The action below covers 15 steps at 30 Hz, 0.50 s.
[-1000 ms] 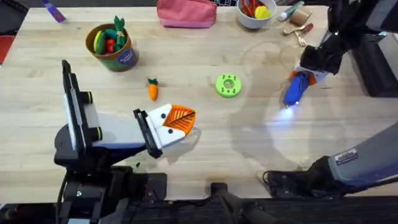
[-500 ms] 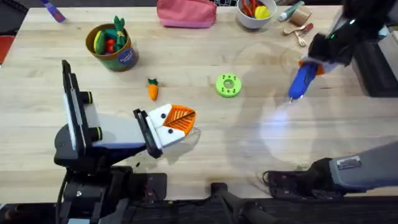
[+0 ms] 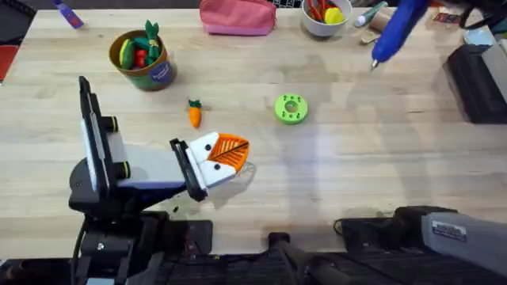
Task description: Pick up the gripper from the table and insert it into the empty holder that is missing its gripper. Then pick up a screw, insert it into the mounting hole, and use the screwdriver to tighten it. Finally, clean up the table by picking up the vegetable and placing it into the bucket.
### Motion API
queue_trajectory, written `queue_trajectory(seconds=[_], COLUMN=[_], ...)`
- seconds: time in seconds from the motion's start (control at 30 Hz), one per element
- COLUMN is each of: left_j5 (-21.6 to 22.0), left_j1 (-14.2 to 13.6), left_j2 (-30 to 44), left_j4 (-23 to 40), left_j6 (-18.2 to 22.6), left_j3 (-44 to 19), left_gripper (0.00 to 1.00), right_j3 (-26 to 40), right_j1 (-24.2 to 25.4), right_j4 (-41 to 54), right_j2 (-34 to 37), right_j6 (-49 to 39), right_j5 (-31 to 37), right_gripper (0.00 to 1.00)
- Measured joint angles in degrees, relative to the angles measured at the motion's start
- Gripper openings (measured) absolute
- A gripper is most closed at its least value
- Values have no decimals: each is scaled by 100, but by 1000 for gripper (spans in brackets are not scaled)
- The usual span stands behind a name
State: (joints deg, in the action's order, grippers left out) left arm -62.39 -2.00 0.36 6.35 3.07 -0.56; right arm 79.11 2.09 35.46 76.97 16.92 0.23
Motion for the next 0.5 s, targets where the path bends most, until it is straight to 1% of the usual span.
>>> queue_trajectory(seconds=[0.1,0.23,0.4,0.5], left_j5=[0,0,0,0], left_j1=[0,0,0,0], left_j2=[0,0,0,0], left_j4=[0,0,0,0], left_j6=[0,0,0,0], left_j3=[0,0,0,0], left_gripper=[8,8,8,8], right_j3=[0,0,-41,-330], right_j1=[-175,-497,-1124,-1574], right_j4=[-233,-489,-1055,-1700], right_j2=[-346,-808,-1383,-1853], right_j6=[52,175,276,327], right_j5=[-399,-635,-756,-813], right_gripper=[22,22,22,22])
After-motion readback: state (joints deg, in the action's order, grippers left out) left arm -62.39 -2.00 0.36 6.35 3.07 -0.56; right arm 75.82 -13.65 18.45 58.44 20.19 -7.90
